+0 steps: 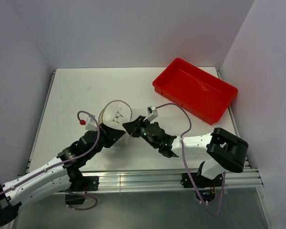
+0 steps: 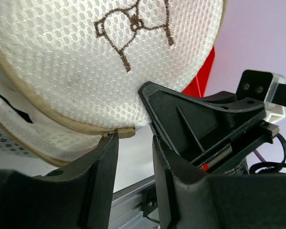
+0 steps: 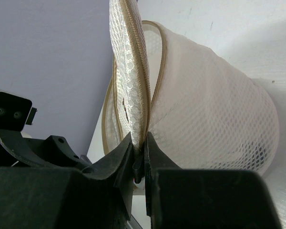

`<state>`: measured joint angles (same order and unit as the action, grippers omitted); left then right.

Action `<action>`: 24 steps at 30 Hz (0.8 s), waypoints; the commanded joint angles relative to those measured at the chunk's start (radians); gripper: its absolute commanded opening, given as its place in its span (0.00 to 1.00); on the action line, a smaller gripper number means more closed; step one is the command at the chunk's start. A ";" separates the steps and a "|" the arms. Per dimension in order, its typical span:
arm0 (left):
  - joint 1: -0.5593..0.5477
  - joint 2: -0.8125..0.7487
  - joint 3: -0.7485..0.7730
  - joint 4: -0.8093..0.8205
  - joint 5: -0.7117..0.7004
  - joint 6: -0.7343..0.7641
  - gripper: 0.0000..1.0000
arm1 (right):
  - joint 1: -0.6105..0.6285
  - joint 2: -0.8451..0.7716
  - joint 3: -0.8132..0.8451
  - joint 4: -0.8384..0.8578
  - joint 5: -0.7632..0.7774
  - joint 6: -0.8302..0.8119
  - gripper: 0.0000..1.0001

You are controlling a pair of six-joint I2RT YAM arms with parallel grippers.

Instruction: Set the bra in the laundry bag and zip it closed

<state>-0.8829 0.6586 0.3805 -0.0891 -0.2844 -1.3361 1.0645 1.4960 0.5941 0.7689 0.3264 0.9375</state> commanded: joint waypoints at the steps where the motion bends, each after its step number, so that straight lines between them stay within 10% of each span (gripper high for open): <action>1: -0.002 0.009 0.020 -0.038 -0.056 0.034 0.41 | 0.014 -0.056 -0.010 0.064 0.030 -0.029 0.00; 15: -0.002 0.110 0.080 -0.038 -0.082 0.107 0.43 | 0.037 -0.042 0.018 0.046 0.017 -0.062 0.00; 24: -0.002 0.081 0.069 -0.081 -0.072 0.107 0.19 | 0.035 -0.045 0.019 0.036 0.030 -0.060 0.00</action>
<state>-0.8833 0.7574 0.4232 -0.1513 -0.3309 -1.2404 1.0847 1.4849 0.5877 0.7639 0.3496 0.8883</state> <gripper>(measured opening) 0.196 0.154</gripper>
